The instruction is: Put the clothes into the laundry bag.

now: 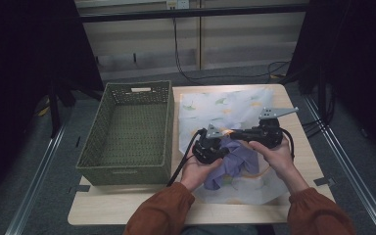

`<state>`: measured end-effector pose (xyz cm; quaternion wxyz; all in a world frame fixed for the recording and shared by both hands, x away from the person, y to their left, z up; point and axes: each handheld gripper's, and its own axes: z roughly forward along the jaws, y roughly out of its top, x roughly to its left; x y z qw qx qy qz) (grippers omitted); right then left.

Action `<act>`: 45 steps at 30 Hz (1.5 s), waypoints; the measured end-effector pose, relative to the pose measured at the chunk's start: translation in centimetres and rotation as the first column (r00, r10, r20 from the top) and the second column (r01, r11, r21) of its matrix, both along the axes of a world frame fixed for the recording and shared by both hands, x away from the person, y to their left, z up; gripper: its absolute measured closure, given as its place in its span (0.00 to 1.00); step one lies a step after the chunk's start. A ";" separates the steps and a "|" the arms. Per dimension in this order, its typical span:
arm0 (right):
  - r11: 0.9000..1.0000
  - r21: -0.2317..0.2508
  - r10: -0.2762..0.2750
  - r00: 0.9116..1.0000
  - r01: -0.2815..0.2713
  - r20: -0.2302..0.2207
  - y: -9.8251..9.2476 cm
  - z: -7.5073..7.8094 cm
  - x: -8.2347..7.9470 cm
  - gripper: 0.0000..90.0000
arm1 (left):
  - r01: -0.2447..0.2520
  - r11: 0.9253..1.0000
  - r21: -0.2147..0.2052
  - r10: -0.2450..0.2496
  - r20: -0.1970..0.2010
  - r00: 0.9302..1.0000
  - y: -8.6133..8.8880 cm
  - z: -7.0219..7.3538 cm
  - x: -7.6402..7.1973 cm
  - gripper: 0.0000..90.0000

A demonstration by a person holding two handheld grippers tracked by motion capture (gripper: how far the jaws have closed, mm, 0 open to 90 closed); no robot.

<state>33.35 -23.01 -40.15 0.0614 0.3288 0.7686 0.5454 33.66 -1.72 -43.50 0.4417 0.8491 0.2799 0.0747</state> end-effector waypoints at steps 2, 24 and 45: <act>1.000 -0.001 0.001 1.000 -0.001 -0.004 0.0 0.0 0.0 0.99 | -0.021 1.000 0.003 0.021 0.002 1.000 -0.2 -0.3 0.2 0.89; 1.000 -0.012 -0.003 1.000 0.003 -0.021 -0.4 -0.5 0.3 0.99 | 0.056 0.998 0.018 -0.056 -0.017 0.998 0.8 -1.3 -0.3 0.47; 1.000 -0.019 -0.007 1.000 0.007 -0.016 -0.4 -0.5 0.2 0.99 | 0.183 0.983 0.007 -0.182 -0.021 0.983 4.7 0.6 -3.2 0.55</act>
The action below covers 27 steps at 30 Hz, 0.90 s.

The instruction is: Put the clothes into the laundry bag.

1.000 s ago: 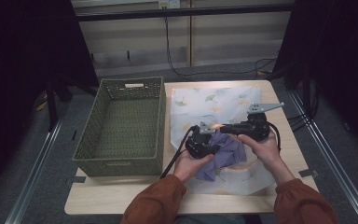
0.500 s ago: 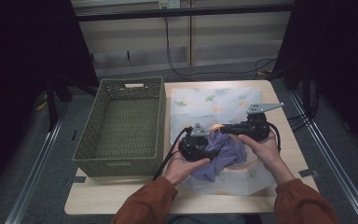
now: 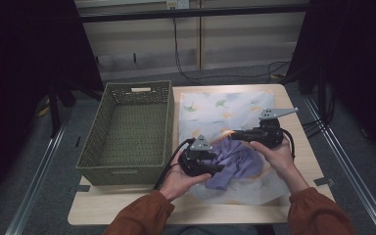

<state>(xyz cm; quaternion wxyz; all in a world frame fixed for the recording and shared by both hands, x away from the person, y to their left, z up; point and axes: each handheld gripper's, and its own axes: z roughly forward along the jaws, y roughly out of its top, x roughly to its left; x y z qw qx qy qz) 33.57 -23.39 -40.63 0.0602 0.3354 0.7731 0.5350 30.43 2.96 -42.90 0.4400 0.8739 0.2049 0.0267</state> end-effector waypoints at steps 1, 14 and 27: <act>1.000 -0.001 0.000 1.000 0.000 0.002 0.0 0.0 0.0 0.99 | 0.004 1.000 0.009 -0.004 0.004 1.000 0.2 0.0 -0.1 0.56; 1.000 -0.006 0.004 1.000 -0.004 -0.001 0.2 -0.1 0.1 0.99 | 0.079 0.996 0.030 -0.079 -0.013 0.997 -0.1 -2.0 -1.3 0.42; 1.000 -0.013 0.008 1.000 -0.008 -0.005 0.4 -0.2 0.1 0.99 | 0.116 0.987 0.109 -0.114 -0.022 0.993 -1.6 -3.9 -1.0 0.54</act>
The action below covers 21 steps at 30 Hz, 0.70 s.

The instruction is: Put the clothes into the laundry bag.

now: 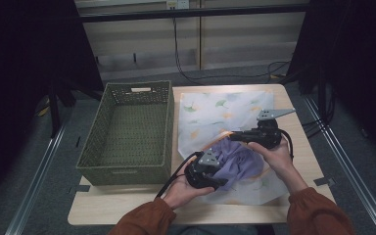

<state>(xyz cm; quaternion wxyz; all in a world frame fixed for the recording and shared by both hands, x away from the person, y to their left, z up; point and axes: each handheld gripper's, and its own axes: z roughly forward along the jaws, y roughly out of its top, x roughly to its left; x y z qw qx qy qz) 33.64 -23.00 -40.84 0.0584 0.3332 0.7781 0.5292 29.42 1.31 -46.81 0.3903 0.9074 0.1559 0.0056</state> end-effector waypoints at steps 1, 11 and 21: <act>1.000 -0.001 -0.001 1.000 0.001 -0.001 0.0 0.0 0.0 0.99 | -0.003 1.000 0.002 0.003 -0.009 1.000 -0.1 -0.2 0.1 0.52; 1.000 -0.017 0.000 1.000 0.000 -0.003 0.2 -0.1 0.0 0.99 | -0.011 0.999 0.043 0.013 -0.049 0.999 -0.3 -1.7 0.4 0.28; 1.000 -0.023 0.008 1.000 -0.008 -0.006 0.4 -0.2 0.0 0.99 | -0.034 0.990 0.137 0.025 0.063 0.998 -0.5 -2.4 0.1 0.44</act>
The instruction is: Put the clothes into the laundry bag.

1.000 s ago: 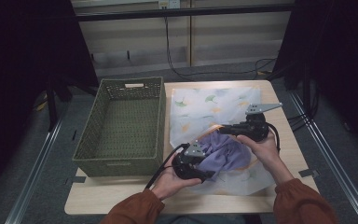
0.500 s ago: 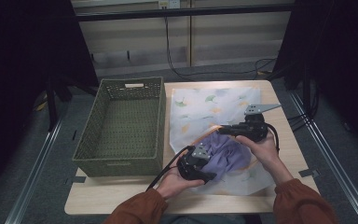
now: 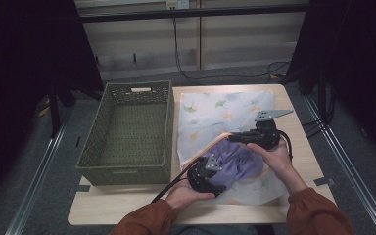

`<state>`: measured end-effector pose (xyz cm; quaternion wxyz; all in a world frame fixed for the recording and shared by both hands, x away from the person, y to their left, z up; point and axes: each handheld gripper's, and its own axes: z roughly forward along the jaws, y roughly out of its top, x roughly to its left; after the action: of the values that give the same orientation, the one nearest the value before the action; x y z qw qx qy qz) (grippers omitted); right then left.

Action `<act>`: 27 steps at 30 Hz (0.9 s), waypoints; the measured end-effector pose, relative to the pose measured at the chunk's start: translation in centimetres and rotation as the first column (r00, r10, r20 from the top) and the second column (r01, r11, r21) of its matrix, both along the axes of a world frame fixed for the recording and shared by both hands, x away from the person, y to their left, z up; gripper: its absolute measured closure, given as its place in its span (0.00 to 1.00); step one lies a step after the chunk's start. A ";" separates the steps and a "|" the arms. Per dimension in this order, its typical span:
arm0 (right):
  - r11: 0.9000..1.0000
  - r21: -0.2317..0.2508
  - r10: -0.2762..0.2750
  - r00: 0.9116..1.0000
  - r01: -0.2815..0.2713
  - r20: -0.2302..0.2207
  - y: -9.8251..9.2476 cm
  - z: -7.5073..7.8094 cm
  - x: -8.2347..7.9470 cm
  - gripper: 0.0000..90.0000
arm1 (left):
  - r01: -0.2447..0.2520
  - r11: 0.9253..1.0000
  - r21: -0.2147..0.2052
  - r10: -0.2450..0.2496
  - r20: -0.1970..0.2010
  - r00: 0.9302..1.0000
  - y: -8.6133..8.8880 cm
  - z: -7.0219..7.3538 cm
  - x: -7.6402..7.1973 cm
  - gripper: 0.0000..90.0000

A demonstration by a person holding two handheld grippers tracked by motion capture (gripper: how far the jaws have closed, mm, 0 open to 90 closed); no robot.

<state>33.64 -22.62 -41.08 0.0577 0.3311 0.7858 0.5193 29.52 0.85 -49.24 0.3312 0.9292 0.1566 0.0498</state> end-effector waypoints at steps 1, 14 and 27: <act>1.000 0.001 0.002 1.000 -0.002 -0.002 0.1 0.0 0.0 0.99 | -0.020 1.000 -0.003 0.020 -0.008 1.000 0.0 0.1 0.1 0.50; 1.000 0.006 0.004 1.000 -0.004 -0.004 0.3 0.0 -0.1 0.99 | -0.037 0.999 0.001 0.037 -0.023 0.999 -0.1 1.4 1.4 0.96; 1.000 0.026 -0.008 1.000 0.009 -0.015 0.0 0.2 -0.1 0.99 | -0.136 0.978 -0.161 0.131 -0.045 0.990 -1.7 2.9 3.3 0.96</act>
<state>33.51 -22.62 -40.92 0.0497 0.3391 0.7780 0.5265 32.86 -0.83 -46.35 0.3995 0.8869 0.2278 0.0432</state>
